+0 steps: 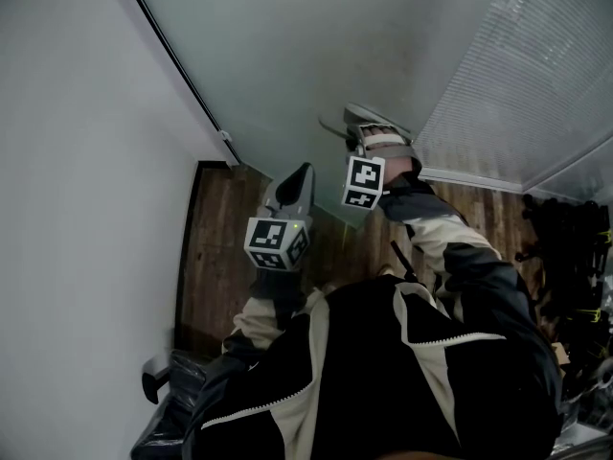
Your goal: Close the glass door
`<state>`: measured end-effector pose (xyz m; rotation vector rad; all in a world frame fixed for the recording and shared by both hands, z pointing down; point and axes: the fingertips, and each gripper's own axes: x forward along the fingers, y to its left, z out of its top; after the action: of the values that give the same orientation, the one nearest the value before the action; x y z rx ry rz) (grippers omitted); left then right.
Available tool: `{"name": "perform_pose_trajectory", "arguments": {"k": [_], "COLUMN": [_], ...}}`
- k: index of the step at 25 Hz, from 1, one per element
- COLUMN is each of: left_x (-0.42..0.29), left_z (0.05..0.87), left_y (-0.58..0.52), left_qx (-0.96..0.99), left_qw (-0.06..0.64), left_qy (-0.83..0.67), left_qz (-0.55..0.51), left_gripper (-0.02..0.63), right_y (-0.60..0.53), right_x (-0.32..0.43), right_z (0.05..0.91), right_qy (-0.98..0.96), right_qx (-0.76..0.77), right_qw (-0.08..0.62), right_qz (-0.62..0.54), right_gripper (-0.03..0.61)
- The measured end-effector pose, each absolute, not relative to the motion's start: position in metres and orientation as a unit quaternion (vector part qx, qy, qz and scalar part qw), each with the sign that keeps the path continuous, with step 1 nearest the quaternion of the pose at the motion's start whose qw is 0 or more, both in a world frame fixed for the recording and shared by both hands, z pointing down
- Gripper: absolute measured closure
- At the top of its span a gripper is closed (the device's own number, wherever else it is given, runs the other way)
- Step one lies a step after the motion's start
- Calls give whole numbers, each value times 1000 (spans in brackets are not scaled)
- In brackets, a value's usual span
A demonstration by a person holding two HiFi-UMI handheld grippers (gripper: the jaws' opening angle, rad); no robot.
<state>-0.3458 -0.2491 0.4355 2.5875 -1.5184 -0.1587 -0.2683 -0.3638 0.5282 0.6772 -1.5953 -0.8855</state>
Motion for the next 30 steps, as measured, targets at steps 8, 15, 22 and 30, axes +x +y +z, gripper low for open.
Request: {"name": "perform_pose_trajectory", "arguments": {"k": [8, 15, 22, 30], "left_x": [-326, -307, -299, -276], "left_z": [442, 441, 442, 428], "left_y": [-259, -269, -282, -320], "left_qx": [873, 884, 884, 876], "left_qw": [81, 72, 61, 55], "left_qy": [-480, -461, -464, -479], "left_qz": [-38, -24, -10, -7], "left_gripper": [611, 611, 611, 611], "right_y": [-382, -423, -476, -550], "right_x": [-256, -238, -217, -195], "right_z": [529, 533, 539, 536], "right_qy": [-676, -647, -595, -575], "right_qx": [298, 312, 315, 328], "right_qw": [567, 584, 615, 611], "right_qz": [-365, -379, -411, -434], "right_gripper": [440, 443, 453, 457]}}
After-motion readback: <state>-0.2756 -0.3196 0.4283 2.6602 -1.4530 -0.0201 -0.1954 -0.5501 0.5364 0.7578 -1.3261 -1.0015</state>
